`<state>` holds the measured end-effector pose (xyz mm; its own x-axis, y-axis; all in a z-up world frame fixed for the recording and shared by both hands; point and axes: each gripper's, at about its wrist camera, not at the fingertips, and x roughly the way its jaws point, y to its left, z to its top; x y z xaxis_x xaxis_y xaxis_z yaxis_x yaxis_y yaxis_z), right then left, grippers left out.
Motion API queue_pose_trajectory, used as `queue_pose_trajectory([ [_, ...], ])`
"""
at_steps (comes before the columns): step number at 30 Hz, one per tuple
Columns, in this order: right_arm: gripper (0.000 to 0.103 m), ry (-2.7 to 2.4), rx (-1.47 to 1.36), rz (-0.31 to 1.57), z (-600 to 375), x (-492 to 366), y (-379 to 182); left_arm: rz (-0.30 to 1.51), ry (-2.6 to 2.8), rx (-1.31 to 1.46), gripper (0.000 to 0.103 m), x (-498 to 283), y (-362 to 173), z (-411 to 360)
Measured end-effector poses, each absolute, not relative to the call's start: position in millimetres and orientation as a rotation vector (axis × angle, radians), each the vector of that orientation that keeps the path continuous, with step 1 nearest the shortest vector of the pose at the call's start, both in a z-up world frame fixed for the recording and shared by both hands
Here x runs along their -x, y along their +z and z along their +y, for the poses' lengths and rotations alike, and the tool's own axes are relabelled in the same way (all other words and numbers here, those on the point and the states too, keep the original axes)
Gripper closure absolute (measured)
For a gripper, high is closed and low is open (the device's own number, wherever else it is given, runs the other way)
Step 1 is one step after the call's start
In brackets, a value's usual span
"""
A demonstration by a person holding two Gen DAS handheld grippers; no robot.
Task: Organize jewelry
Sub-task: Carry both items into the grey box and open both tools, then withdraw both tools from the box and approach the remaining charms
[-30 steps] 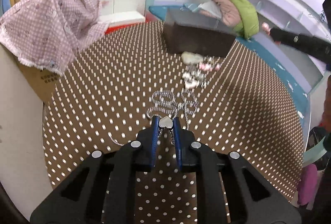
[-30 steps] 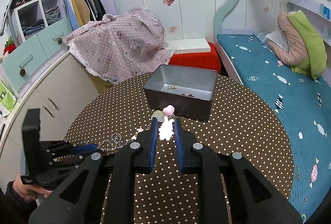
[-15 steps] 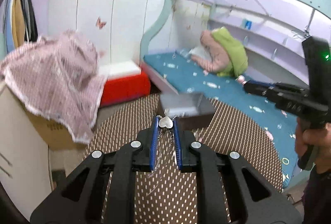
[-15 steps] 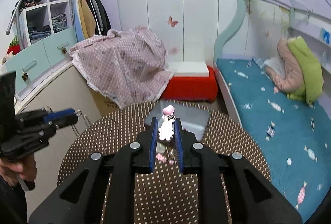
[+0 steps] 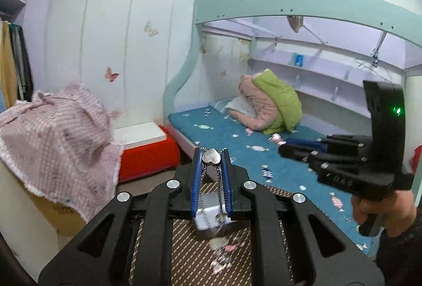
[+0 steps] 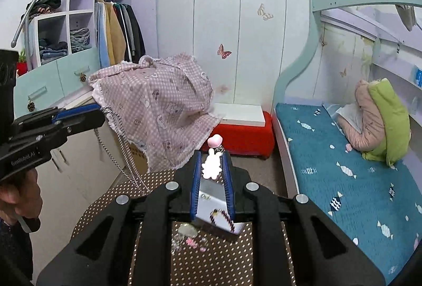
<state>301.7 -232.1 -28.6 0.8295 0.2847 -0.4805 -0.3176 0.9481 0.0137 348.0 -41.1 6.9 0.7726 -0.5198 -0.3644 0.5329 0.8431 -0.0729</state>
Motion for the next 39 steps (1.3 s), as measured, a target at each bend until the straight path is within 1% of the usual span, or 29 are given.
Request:
queue_pose_trajectory([
  [4, 0.088, 0.320, 0.071, 0.533, -233.6, -321.1, -37.2, 0.400, -0.601, -0.037, 0.088, -373.2, 7.8, -58.8],
  [7, 0.088, 0.321, 0.064, 0.587, -233.7, -340.1, -55.6, 0.433, -0.617, -0.040, 0.088, -391.2, -2.4, -71.5],
  [11, 0.088, 0.323, 0.042, 0.684, -233.6, -365.3, -90.8, 0.508, -0.630, -0.027, 0.088, -414.7, -31.0, -84.3],
  [18, 0.087, 0.298, 0.014, 0.887, -234.1, -403.0, -162.2, 0.669, -0.619, -0.060, 0.088, -453.0, -97.1, -107.2],
  [20, 0.076, 0.269, 0.014, 0.912, -235.7, -405.1, -172.7, 0.701, -0.597, -0.085, 0.086, -456.8, -112.6, -110.4],
  [21, 0.070, 0.263, 0.011, 0.916, -237.0, -404.6, -174.3, 0.719, -0.579, -0.100, 0.073, -458.0, -120.0, -110.9],
  [22, 0.060, 0.258, 0.003, 0.914, -238.6, -402.6, -174.2, 0.723, -0.566, -0.101, 0.048, -458.4, -123.7, -109.9],
  [23, 0.052, 0.254, -0.007, 0.905, -240.7, -399.8, -172.9, 0.721, -0.550, -0.095, 0.037, -457.5, -126.3, -107.0],
  [24, 0.035, 0.246, -0.018, 0.888, -242.4, -394.7, -170.0, 0.714, -0.531, -0.080, 0.027, -455.2, -127.4, -101.9],
  [25, 0.027, 0.238, -0.022, 0.870, -243.7, -389.6, -166.9, 0.715, -0.525, -0.072, 0.027, -453.4, -128.2, -97.4],
  [26, 0.024, 0.230, -0.028, 0.852, -245.1, -384.1, -163.4, 0.718, -0.516, -0.063, 0.025, -451.0, -128.6, -93.0],
  [27, 0.016, 0.223, -0.033, 0.840, -248.2, -380.5, -161.9, 0.715, -0.504, -0.060, 0.016, -447.7, -127.9, -90.2],
  [28, 0.008, 0.212, -0.042, 0.822, -250.3, -375.4, -159.0, 0.701, -0.476, -0.059, 0.011, -441.6, -126.7, -84.9],
  [30, 0.007, 0.186, -0.070, 0.786, -255.2, -360.1, -152.1, 0.675, -0.436, -0.061, 0.010, -426.4, -123.2, -76.4],
  [33, 0.007, 0.157, -0.101, 0.746, -259.9, -340.5, -144.6, 0.648, -0.389, -0.067, 0.006, -404.3, -117.4, -64.4],
  [39, 0.007, 0.124, -0.138, 0.660, -259.7, -297.0, -118.6, 0.584, -0.303, -0.062, 0.005, -351.8, -99.6, -46.7],
])
